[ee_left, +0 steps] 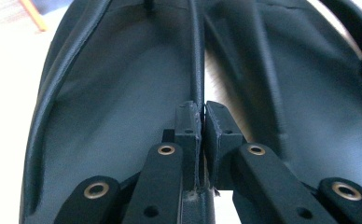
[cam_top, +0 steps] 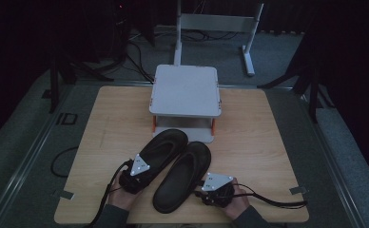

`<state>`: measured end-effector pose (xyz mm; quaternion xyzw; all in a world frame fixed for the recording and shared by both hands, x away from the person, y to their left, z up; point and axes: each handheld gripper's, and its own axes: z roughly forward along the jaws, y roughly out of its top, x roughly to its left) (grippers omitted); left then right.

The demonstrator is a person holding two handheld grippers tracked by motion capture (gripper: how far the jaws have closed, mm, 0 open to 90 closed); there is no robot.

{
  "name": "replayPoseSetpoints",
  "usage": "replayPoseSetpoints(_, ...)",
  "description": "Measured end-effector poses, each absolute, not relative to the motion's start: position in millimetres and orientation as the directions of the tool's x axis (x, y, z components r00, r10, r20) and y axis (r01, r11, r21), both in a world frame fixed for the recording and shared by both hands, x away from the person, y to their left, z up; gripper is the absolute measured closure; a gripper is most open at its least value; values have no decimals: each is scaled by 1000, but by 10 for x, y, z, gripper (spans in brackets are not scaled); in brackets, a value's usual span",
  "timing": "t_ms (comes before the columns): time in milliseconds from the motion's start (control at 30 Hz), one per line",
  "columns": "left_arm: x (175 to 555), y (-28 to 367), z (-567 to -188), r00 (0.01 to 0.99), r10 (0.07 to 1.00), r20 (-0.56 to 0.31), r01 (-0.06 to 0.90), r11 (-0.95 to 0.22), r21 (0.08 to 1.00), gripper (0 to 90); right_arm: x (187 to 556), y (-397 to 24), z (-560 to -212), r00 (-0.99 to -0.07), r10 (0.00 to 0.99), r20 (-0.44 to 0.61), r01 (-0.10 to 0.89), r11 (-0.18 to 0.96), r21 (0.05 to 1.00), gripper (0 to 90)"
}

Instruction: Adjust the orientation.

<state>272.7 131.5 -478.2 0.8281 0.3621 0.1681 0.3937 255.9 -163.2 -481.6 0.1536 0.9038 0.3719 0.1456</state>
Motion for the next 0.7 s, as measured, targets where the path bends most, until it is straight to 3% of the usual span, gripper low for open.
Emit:
replayPoseSetpoints(433, 2717, 1271, -4795, 695, 719, -29, 465, -417, 781, 837, 2587, -1553, -4832, -921, 370, -122, 168, 659, 733, 650)
replayPoseSetpoints(700, 2707, 1230, -4785, 679, 734, -7, 448, -407, 796, 671, 2568, -1570, -4818, -914, 379, -149, 156, 663, 732, 624)
